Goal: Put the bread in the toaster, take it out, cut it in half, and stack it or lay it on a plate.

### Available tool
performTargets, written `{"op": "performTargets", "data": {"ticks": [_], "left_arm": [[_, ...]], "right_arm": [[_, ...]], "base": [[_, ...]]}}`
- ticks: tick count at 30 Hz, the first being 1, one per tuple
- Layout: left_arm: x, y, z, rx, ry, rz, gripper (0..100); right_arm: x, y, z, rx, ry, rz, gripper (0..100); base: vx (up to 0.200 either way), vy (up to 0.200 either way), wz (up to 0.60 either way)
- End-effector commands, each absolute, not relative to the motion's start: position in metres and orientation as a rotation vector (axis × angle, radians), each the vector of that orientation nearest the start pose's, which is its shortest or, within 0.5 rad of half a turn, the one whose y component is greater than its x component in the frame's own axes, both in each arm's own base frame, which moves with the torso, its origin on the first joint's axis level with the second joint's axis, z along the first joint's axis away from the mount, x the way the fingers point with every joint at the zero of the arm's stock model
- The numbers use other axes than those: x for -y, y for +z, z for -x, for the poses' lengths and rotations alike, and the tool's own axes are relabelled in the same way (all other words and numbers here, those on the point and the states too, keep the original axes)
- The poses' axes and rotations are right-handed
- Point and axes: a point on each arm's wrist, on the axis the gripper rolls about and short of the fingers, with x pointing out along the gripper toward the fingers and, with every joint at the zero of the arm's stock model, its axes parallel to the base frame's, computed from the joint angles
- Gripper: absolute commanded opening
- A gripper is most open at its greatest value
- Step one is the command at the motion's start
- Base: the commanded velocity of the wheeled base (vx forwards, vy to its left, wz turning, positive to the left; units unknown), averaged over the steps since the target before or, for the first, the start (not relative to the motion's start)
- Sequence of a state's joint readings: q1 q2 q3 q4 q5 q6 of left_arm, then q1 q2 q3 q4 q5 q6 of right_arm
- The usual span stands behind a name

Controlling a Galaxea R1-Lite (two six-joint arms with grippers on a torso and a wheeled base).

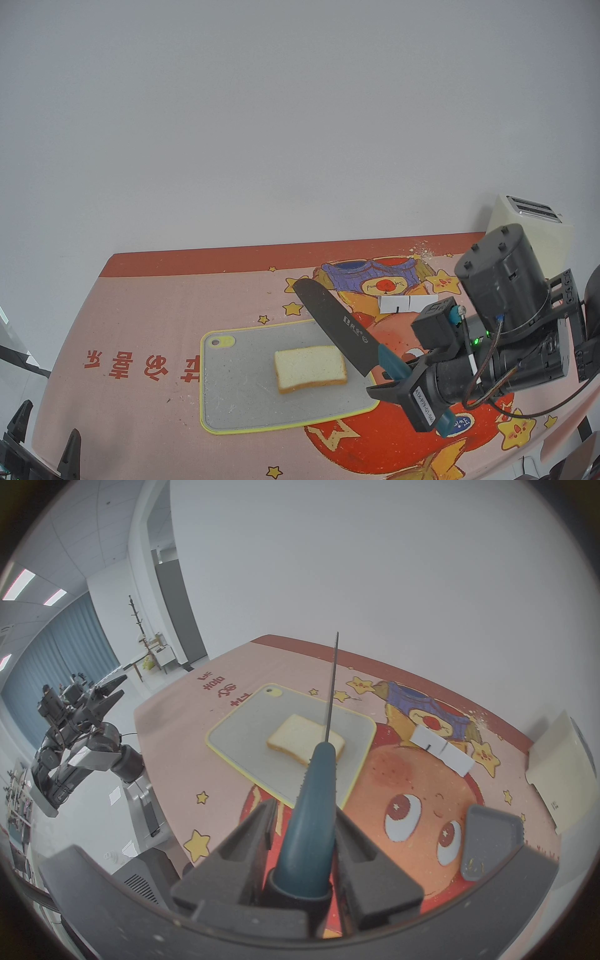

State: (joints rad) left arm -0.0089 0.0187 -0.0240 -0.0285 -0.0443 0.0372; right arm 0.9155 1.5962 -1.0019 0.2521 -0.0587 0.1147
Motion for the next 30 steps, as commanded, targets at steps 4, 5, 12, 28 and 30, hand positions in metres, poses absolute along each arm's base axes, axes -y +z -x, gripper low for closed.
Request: {"op": "performTargets", "data": {"ticks": [4,5,12,28,30], "left_arm": [[0.001,0.244,0.012,0.323,-0.146,0.006,100],[0.002,0.248,0.003,0.293,-0.184,0.004,100],[0.022,0.288,-0.070,0.229,-0.454,0.009,100],[0.102,0.223,-0.190,-0.043,-0.749,-0.080,0],[0.111,0.214,-0.198,-0.071,-0.768,-0.075,0]], "right_arm": [[-0.212,0.186,-0.158,-0.812,0.768,0.320,0],[-0.212,0.186,-0.156,-0.813,0.771,0.325,0],[-0.215,0.180,-0.150,-0.825,0.786,0.346,0],[-0.230,0.165,-0.156,-0.855,0.764,0.379,0],[-0.231,0.163,-0.156,-0.862,0.764,0.384,0]], "base": [[0.000,0.000,0.00],[0.000,0.000,0.00],[0.000,0.000,0.00],[0.000,0.000,0.00],[0.000,0.000,0.00]]}}
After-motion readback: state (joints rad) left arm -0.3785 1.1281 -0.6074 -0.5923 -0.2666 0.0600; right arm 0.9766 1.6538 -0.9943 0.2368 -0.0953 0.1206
